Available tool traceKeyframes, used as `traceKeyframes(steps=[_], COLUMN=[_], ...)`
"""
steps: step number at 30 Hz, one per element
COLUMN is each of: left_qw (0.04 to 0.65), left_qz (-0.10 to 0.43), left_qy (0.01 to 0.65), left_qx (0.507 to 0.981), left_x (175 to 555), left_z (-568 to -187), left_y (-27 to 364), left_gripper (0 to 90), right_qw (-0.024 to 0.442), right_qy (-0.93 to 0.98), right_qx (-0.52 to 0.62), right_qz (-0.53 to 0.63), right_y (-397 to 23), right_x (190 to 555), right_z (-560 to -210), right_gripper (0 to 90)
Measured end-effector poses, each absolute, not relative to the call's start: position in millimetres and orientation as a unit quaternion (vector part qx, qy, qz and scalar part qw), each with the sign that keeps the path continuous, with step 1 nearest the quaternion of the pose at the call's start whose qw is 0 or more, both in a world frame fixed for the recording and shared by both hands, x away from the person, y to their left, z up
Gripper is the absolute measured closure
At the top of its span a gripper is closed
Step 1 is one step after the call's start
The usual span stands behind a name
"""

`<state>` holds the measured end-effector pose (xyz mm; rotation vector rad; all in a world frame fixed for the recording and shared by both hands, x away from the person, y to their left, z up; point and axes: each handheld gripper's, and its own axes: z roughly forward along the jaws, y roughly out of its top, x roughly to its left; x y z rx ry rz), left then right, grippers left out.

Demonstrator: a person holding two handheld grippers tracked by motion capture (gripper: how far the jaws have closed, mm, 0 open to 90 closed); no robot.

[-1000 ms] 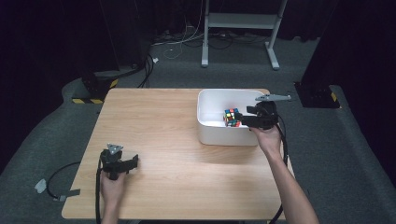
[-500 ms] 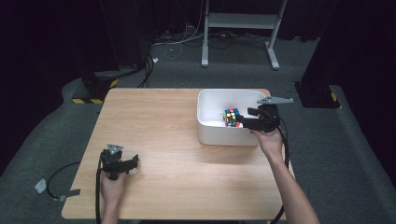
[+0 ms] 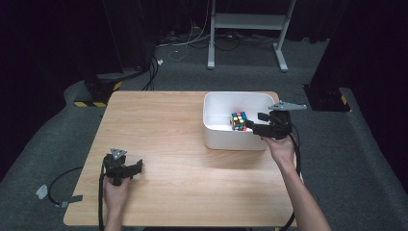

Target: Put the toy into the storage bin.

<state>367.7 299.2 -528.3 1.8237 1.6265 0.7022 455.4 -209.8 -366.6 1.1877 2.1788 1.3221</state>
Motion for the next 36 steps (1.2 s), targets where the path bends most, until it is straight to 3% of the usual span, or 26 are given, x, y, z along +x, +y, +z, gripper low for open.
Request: traceKeyframes(steps=[36], left_qw=[0.295], left_qz=[0.264], left_qy=[0.611], left_qx=[0.685], left_x=[367.7], left_z=[-528.3], left_y=[299.2], left_gripper=[14.5], right_qw=[0.165], right_qy=[0.759], right_qx=[0.405], right_qz=[0.483], right_y=[-216.3], right_x=[431.9], right_z=[-365.6], right_gripper=[34.0])
